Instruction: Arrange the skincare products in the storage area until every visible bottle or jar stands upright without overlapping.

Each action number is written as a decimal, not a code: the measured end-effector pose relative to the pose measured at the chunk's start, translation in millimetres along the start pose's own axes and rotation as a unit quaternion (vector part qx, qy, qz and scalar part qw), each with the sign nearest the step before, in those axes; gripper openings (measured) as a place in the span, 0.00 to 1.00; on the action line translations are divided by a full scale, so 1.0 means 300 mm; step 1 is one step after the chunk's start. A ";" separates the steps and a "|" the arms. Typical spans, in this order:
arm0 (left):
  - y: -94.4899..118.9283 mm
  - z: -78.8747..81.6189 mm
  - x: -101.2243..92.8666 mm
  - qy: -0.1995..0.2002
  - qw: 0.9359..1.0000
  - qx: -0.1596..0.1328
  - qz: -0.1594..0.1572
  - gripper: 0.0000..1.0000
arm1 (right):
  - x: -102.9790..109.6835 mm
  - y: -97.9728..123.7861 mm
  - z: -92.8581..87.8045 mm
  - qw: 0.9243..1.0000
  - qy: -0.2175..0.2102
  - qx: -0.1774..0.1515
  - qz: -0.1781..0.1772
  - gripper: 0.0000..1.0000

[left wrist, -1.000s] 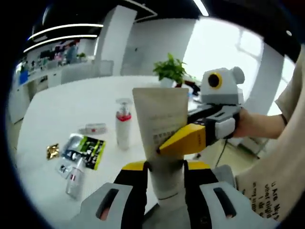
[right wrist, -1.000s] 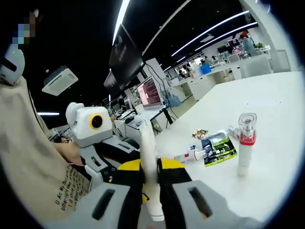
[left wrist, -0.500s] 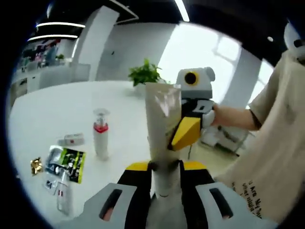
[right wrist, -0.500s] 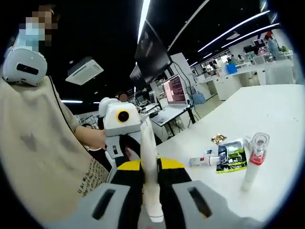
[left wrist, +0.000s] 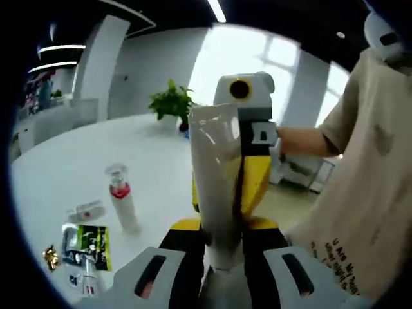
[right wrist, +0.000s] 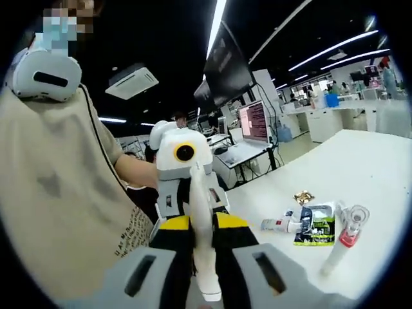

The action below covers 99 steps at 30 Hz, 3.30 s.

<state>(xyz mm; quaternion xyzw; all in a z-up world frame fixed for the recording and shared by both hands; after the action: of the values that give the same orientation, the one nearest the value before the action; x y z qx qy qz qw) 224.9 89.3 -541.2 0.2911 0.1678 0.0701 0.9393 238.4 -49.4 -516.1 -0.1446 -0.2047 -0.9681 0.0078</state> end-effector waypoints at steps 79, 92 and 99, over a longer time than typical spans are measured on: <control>-0.187 -0.227 0.178 -0.089 0.983 0.123 0.104 0.17 | -0.158 -0.173 -0.226 0.982 0.049 0.147 -0.108 0.16; -0.192 -0.237 0.186 -0.085 0.983 0.124 0.104 0.17 | -0.159 -0.180 -0.228 0.982 0.054 0.138 -0.118 0.18; -0.195 -0.235 0.187 -0.089 0.982 0.127 0.104 0.16 | -0.175 -0.174 -0.239 0.981 0.052 0.133 -0.132 0.24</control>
<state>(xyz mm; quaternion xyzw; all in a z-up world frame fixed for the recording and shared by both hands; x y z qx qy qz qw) 254.1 91.2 -644.6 0.4290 0.0601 0.1197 0.8933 265.0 -32.4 -614.2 -0.0634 -0.3481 -0.9310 -0.0899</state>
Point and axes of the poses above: the point that each gripper's makers call its tool centre point, and the gripper's own axes: y roughly backward along the fingers, x roughly to its left, z roughly out of its top, the point moved 10 cm from there along y, roughly backward along the fingers, and after that the axes turned 14 degrees about x, right-handed, at the moved point
